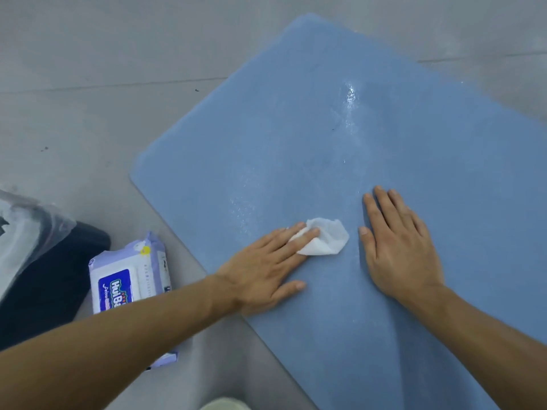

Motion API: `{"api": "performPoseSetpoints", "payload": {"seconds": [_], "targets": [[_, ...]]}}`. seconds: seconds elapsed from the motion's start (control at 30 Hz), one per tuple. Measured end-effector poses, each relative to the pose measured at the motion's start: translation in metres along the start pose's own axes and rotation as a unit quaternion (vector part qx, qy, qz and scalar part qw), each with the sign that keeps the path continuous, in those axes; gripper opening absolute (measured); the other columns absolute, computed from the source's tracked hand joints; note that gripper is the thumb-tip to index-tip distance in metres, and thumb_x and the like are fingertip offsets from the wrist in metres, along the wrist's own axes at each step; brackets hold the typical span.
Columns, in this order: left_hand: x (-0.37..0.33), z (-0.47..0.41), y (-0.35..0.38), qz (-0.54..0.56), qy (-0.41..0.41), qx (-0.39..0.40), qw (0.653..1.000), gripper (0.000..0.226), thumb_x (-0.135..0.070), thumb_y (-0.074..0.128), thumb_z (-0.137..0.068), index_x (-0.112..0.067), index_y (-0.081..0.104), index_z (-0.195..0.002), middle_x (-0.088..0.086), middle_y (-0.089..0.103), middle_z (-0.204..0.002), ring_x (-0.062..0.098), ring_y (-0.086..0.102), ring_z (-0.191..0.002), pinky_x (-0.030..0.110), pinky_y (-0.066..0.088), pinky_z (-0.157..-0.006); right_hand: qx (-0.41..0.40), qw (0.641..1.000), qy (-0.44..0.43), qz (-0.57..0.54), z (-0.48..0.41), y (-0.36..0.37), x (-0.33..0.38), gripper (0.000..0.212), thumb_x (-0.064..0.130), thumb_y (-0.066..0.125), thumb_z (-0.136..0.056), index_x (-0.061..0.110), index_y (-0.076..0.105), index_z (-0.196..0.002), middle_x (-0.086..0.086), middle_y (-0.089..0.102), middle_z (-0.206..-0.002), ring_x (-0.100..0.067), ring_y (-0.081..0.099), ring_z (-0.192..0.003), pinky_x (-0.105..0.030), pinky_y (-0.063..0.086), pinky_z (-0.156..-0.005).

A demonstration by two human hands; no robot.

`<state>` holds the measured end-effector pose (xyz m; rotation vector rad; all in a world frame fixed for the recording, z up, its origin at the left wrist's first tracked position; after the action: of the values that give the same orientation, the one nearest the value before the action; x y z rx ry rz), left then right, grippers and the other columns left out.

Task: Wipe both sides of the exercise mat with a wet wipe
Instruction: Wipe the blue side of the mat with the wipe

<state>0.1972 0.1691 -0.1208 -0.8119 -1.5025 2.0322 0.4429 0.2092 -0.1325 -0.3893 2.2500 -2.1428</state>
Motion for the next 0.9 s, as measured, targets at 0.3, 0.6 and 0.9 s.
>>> {"api": "performPoseSetpoints", "payload": {"seconds": [0.3,0.6,0.9], "targets": [[0.181,0.008,-0.029,0.078,-0.315,-0.059,0.944,0.083,-0.069,0.008,-0.095,-0.026,0.004,-0.166,-0.001,0.005,-0.174,0.020,0.004,-0.160,0.039,0.006,-0.129,0.034,0.999,-0.039,0.011,-0.008,-0.003,-0.017,0.069,0.054,0.026,-0.104,0.020,0.030,-0.164,0.001,0.022,-0.172,-0.018,0.017,-0.159,-0.039,0.014,-0.126],[0.167,-0.014,-0.037,0.094,-0.291,-0.062,0.950,0.078,-0.067,0.015,-0.098,-0.029,0.002,-0.166,-0.006,-0.001,-0.174,0.015,-0.006,-0.159,0.036,0.000,-0.128,0.043,0.998,0.045,0.009,-0.029,-0.007,-0.021,0.082,0.072,0.027,-0.095,0.028,0.022,-0.165,0.000,0.014,-0.174,-0.020,0.009,-0.160,-0.045,0.014,-0.127],[0.045,-0.060,-0.022,-0.023,-0.005,0.001,1.000,0.068,-0.053,0.024,-0.110,-0.015,0.015,-0.165,-0.004,-0.007,-0.174,0.017,-0.011,-0.159,0.036,-0.003,-0.129,0.023,0.999,0.049,-0.002,-0.028,-0.007,-0.021,0.067,0.052,0.026,-0.103,0.023,0.029,-0.164,-0.002,0.020,-0.173,-0.021,0.015,-0.160,-0.044,0.016,-0.127]]}}
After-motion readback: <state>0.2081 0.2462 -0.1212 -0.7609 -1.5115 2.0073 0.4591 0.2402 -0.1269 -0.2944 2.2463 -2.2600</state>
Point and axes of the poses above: each hand's wrist, its own z-axis away from the middle knuckle, its own y-axis out of the palm, x = y × z, the point moved 4 cm from there along -z, towards the middle knuckle
